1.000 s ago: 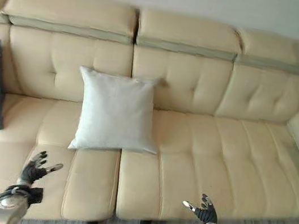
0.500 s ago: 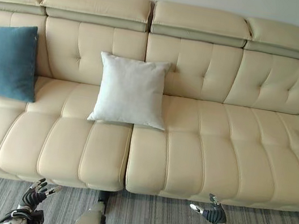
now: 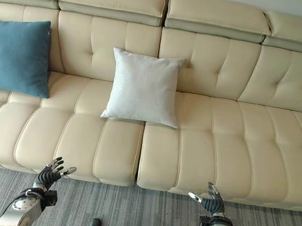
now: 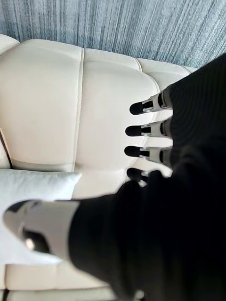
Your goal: Pick up all the scattered cushions and arrange them neatly on the sofa.
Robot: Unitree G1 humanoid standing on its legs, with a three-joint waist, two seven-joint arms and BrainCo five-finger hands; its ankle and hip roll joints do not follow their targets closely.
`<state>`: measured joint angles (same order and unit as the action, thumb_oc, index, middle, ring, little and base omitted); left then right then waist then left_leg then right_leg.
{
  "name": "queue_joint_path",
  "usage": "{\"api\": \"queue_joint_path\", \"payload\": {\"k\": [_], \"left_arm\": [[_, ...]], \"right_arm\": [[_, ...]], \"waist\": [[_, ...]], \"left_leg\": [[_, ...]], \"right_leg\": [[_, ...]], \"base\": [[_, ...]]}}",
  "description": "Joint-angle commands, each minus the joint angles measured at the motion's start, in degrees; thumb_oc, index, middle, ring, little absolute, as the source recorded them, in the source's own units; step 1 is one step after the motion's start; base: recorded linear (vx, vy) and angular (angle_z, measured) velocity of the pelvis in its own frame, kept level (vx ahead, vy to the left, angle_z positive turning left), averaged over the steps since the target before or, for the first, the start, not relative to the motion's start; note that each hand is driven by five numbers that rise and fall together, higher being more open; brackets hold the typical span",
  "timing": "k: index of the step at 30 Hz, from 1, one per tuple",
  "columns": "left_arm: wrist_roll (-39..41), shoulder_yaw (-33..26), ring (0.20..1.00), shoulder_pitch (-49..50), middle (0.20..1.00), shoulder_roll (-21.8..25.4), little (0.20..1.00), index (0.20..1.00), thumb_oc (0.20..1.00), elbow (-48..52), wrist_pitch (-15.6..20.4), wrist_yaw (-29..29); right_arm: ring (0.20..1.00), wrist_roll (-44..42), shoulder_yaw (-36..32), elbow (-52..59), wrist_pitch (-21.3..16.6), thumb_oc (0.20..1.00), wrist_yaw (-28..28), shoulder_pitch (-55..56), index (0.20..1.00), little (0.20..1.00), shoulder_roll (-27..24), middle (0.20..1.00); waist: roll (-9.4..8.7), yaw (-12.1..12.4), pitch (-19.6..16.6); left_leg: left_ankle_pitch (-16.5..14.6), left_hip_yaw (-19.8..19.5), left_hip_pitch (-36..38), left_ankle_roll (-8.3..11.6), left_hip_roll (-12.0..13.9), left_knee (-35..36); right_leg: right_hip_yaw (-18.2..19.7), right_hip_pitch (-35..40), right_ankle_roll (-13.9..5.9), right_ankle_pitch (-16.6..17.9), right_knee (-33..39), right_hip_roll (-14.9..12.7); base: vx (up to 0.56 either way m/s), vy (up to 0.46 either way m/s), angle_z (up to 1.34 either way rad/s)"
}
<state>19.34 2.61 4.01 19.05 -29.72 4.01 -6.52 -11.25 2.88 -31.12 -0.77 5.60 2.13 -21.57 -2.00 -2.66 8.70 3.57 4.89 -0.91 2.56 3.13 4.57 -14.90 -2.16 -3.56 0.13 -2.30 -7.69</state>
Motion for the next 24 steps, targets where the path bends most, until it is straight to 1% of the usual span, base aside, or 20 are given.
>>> {"api": "queue_joint_path", "payload": {"k": [1,4,7,9,11,13,14,15,17,18,19,20,21,22,23,24], "left_arm": [[-2.54,-0.73,1.000,1.58,1.000,1.66,1.000,1.000,1.000,1.70,0.81,0.84],[-3.27,-0.55,1.000,1.93,1.000,1.55,1.000,1.000,1.000,1.01,0.24,1.19],[-3.18,-0.45,1.000,2.31,1.000,1.57,1.000,1.000,1.000,1.50,0.09,1.48],[-4.13,0.14,1.000,1.93,1.000,1.80,1.000,1.000,1.000,0.77,-0.54,1.89],[-5.06,0.31,1.000,1.07,1.000,1.97,1.000,1.000,1.000,-0.15,-0.54,2.00],[-6.38,0.76,1.000,0.59,1.000,2.15,1.000,1.000,1.000,-0.75,-0.68,2.43],[-6.89,1.02,1.000,0.35,1.000,2.47,1.000,1.000,1.000,-0.59,-0.76,2.72],[-7.65,1.54,1.000,-0.25,1.000,2.74,1.000,1.000,1.000,-1.11,-0.85,2.88],[-8.93,2.05,1.000,-0.23,1.000,3.19,1.000,1.000,1.000,-1.35,-1.08,3.78],[-9.42,2.37,1.000,-0.07,1.000,3.13,1.000,1.000,1.000,-1.91,-1.26,4.05],[-9.45,2.31,1.000,0.17,1.000,3.00,1.000,1.000,1.000,-2.44,-1.57,4.28],[-9.38,2.31,1.000,0.50,1.000,2.66,1.000,1.000,1.000,-2.59,-1.90,4.52],[-9.38,2.34,1.000,0.49,1.000,2.65,1.000,1.000,1.000,-2.59,-1.90,4.53],[-9.34,2.40,1.000,0.51,1.000,2.52,1.000,1.000,1.000,-2.54,-1.97,4.59],[-9.47,2.95,1.000,-0.11,1.000,2.14,1.000,1.000,1.000,-2.71,-2.11,4.88],[-9.53,3.26,1.000,-0.51,1.000,2.13,1.000,1.000,1.000,-2.70,-2.31,4.96]], "right_arm": [[1.000,0.36,-0.14,0.04,-1.03,1.000,0.13,-0.39,1.000,1.000,-1.42,1.000],[1.000,0.31,-0.40,-1.06,-0.55,1.000,0.08,0.05,1.000,1.000,-0.14,1.000],[1.000,-0.05,-0.71,-1.41,-0.43,1.000,0.18,0.37,1.000,1.000,0.34,1.000],[1.000,-0.92,-1.77,-2.22,-0.24,1.000,0.46,1.08,1.000,1.000,1.32,1.000],[1.000,-1.17,-2.24,-2.85,-0.07,1.000,0.88,1.10,1.000,1.000,1.85,1.000],[1.000,-0.98,-2.47,-2.77,0.19,1.000,0.94,1.05,1.000,1.000,1.95,1.000],[1.000,-0.67,-2.71,-2.58,0.38,1.000,1.01,1.22,1.000,1.000,2.03,1.000],[1.000,-0.71,-2.87,-2.83,0.34,1.000,1.34,0.99,1.000,1.000,2.07,1.000],[1.000,-1.24,-3.42,-2.65,-0.10,1.000,1.33,0.91,1.000,1.000,2.14,1.000],[1.000,-1.50,-3.71,-3.04,-0.22,1.000,1.40,0.89,1.000,1.000,2.07,1.000],[1.000,-1.70,-4.06,-3.22,-0.35,1.000,1.59,0.93,1.000,1.000,1.94,1.000],[1.000,-1.84,-4.60,-4.40,-0.47,1.000,2.25,0.72,1.000,1.000,1.55,1.000],[1.000,-1.85,-4.63,-4.42,-0.49,1.000,2.26,0.73,1.000,1.000,1.53,1.000],[1.000,-1.68,-4.71,-4.92,-0.49,1.000,2.56,0.57,1.000,1.000,1.39,1.000],[1.000,-1.56,-4.70,-5.51,-0.65,1.000,3.17,0.45,1.000,1.000,1.21,1.000],[1.000,-1.62,-5.05,-5.58,-0.58,1.000,3.36,0.94,1.000,1.000,1.39,1.000]], "waist": [[-0.34,0.13,-1.75],[-0.45,-0.39,-2.25],[-0.46,-0.67,-2.26],[-0.40,-1.69,-1.84],[-0.27,-2.39,-1.27],[0.00,-3.28,-0.93],[0.17,-3.67,-0.42],[0.47,-3.88,0.18],[1.40,-3.89,0.80],[1.93,-3.83,0.71],[1.95,-3.66,0.61],[1.83,-3.33,0.39],[1.87,-3.21,0.41],[1.80,-2.97,0.28],[1.49,-3.01,-0.21],[1.43,-3.23,-0.34]], "left_leg": [[-4.78,0.30,-0.55,0.85,1.36,-0.97],[-5.49,1.34,0.64,-0.02,0.52,-0.93],[-5.78,1.76,0.88,-0.40,0.12,-1.10],[-6.28,2.94,1.06,-0.95,-0.50,-1.47],[-6.87,4.94,1.14,-1.50,-1.12,-1.76],[-7.49,7.89,1.12,-1.86,-1.35,-2.12],[-7.74,9.68,1.25,-2.01,-1.22,-2.48],[-7.98,11.32,1.23,-2.06,-0.77,-2.66],[-7.98,14.96,1.43,-1.72,0.48,-2.64],[-8.78,16.18,2.39,-1.27,0.98,-2.36],[-8.56,18.56,2.72,-1.09,1.51,-2.65],[-8.56,22.45,3.53,-0.93,2.26,-3.42],[-8.60,22.56,3.57,-0.88,2.32,-3.48],[-8.93,24.44,4.13,-0.84,2.66,-3.90],[-9.64,26.83,5.17,-0.72,2.82,-4.60],[-9.91,27.11,5.40,-0.43,3.09,-4.96]], "right_leg": [[3.23,-1.59,-1.88,-3.92,-0.01,0.97],[4.86,-1.28,-2.76,-2.88,0.33,0.26],[5.64,-1.28,-3.08,-2.41,0.38,-0.03],[6.85,-2.08,-3.80,-1.30,0.11,-0.69],[8.24,-3.43,-4.82,0.34,0.13,-1.38],[9.18,-4.95,-5.71,1.76,0.28,-2.22],[9.03,-5.98,-5.90,2.17,-0.46,-2.74],[7.72,-6.82,-5.94,2.23,-1.49,-3.42],[0.19,-6.66,-5.03,1.44,-4.00,-5.87],[-2.91,-5.97,-5.32,0.03,-5.35,-6.56],[-6.63,-5.86,-5.05,-0.15,-6.19,-7.27],[-12.99,-5.74,-4.69,0.14,-6.68,-8.23],[-12.90,-5.74,-4.67,0.15,-6.66,-8.16],[-16.49,-5.72,-4.58,0.56,-6.86,-8.85],[-20.87,-5.54,-4.55,1.05,-6.26,-9.50],[-21.15,-5.47,-4.24,0.94,-5.68,-9.35]], "base": [[-0.03,0.094,-0.22],[-0.04,0.106,-0.29],[-0.05,0.083,-0.33],[-0.11,0.094,-0.22],[-0.15,0.088,-0.42],[-0.13,0.083,-0.97],[-0.14,0.029,-1.13],[-0.17,-0.003,-1.08],[-0.12,0.002,-1.26],[-0.04,0.000,-1.49],[-0.01,-0.072,-1.45],[-0.04,-0.079,-1.54],[-0.01,-0.096,-1.87],[0.07,-0.149,-2.02],[0.12,-0.208,-1.56],[0.23,-0.353,-1.43]]}}
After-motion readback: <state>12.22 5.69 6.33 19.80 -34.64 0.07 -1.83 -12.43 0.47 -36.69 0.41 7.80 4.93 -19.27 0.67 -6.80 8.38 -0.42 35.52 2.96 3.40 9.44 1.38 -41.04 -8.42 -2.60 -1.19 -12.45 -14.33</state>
